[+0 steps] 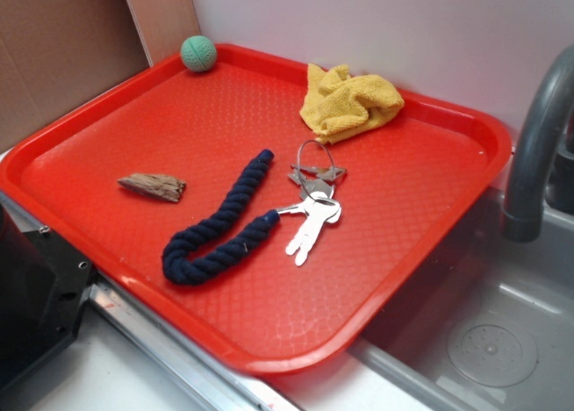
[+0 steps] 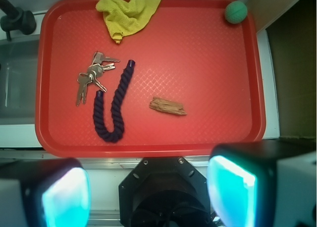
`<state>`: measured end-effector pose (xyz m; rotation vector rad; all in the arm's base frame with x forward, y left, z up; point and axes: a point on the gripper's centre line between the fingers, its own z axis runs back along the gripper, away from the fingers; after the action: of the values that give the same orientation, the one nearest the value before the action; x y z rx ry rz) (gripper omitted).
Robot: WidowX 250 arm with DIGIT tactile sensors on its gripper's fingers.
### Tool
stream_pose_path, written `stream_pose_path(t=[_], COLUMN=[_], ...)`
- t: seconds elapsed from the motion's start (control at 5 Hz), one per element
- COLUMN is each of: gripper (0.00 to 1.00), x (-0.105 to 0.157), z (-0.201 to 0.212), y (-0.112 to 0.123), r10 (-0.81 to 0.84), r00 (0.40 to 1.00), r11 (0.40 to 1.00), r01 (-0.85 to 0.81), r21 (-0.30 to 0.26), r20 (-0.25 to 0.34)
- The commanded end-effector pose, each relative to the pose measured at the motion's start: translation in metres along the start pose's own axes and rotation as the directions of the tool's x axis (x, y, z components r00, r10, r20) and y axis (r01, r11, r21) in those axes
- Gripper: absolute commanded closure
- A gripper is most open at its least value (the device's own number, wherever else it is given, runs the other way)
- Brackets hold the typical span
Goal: Grab the silver keys.
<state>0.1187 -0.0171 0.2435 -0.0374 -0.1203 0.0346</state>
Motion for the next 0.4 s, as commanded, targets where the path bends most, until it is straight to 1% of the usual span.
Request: stream_pose_path(t=[0.0,0.2], gripper=[0.0,0.0], x=[0.0,0.036], z=[0.0,-0.042], y=[0.0,-0.011], r10=[0.0,0.169], r00=[1.0,0.974], r11=[1.0,0.985], r01=[0.0,-0.163], r21=[0.0,-0.049], r20=[0.0,0.149])
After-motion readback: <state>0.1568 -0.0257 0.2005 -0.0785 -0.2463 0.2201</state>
